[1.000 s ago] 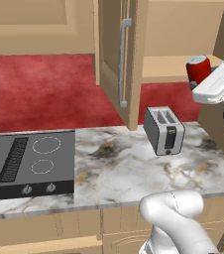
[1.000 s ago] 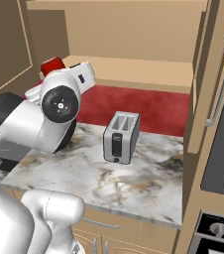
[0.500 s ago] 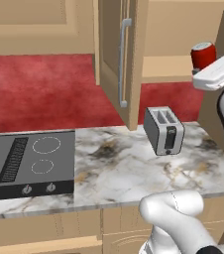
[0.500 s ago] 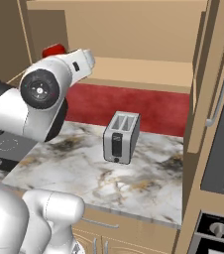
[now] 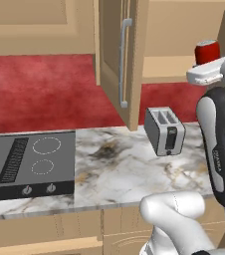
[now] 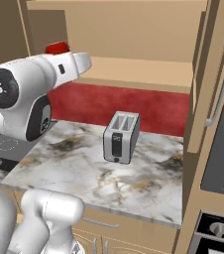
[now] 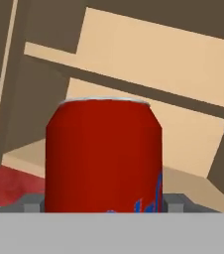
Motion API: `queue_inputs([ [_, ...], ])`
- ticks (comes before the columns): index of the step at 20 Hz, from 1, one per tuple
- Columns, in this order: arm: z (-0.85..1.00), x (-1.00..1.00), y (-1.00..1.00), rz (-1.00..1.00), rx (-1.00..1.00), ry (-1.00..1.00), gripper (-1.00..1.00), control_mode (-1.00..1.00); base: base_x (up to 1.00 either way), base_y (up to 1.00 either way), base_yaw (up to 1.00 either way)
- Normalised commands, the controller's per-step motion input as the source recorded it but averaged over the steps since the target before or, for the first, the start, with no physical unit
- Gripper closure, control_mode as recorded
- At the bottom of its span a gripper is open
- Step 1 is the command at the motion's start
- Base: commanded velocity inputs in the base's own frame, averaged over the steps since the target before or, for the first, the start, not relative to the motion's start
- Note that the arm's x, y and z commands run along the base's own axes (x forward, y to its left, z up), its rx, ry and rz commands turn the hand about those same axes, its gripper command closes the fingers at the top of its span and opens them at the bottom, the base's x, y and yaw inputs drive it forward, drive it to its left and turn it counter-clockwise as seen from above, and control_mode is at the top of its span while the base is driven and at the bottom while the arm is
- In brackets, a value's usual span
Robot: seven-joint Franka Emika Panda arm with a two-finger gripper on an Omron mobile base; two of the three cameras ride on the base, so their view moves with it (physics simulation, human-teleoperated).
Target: Pick the can from the counter and place it in the open cabinet.
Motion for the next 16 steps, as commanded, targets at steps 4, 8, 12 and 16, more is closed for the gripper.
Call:
queue_inputs([
  [4,0.00,0.00,-0.22,-0.22,0.26,-0.03,1.00,-1.00,0.00,0.00,0.00],
  [8,0.00,0.02,-0.32,-0.20,0.27,-0.02,1.00,-1.00,0.00,0.00,0.00],
  [12,0.00,0.06,-0.34,-0.12,0.19,0.00,1.00,-1.00,0.00,0.00,0.00],
  [16,0.00,0.16,-0.29,-0.02,0.07,0.00,1.00,-1.00,0.00,0.00,0.00],
])
